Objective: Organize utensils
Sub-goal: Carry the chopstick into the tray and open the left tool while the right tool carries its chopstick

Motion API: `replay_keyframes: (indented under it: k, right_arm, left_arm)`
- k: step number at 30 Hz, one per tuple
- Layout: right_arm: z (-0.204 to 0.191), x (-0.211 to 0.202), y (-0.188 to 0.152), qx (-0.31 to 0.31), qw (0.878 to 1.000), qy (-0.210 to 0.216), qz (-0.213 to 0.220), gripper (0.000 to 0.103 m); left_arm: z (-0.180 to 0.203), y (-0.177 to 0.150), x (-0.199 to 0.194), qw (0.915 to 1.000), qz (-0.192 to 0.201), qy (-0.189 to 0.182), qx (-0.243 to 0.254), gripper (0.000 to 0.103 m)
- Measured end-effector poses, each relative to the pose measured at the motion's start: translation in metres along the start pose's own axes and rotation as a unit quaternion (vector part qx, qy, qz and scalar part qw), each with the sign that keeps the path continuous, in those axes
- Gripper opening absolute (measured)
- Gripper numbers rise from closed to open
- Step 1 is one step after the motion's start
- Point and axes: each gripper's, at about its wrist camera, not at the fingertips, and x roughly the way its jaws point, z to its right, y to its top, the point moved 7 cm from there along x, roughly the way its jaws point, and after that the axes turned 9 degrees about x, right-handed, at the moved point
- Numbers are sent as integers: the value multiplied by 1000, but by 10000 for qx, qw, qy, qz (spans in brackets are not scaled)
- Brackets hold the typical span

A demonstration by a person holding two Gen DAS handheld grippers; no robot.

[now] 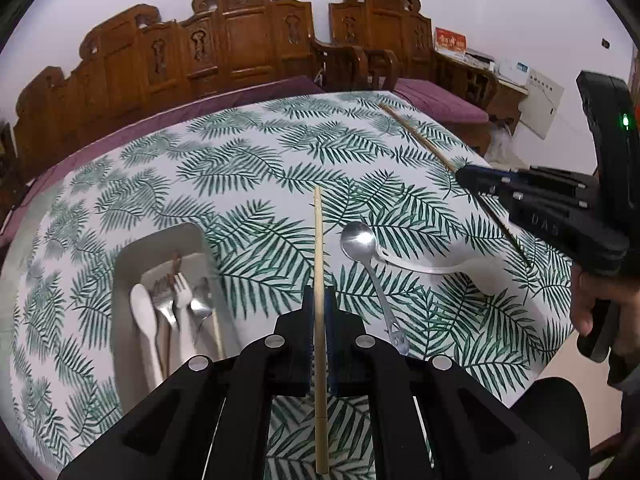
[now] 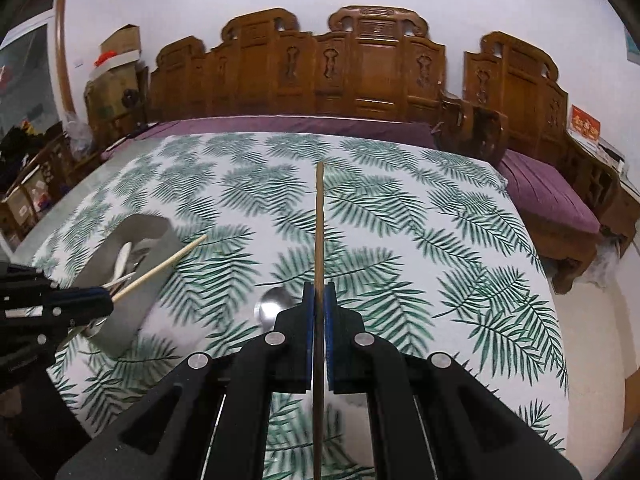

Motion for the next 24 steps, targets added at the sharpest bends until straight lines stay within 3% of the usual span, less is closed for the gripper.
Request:
replay_keyframes:
  k: [18, 24]
  right_arm:
    - [-76, -34, -19, -425, 9986, 328, -12, 6]
    - [-97, -33, -19, -533, 9973, 495, -26, 6]
  left_arm:
    - [-45, -32, -65, 9984, 347, 291, -342, 4]
    - [-65, -36, -61, 9981, 299, 351, -418, 4]
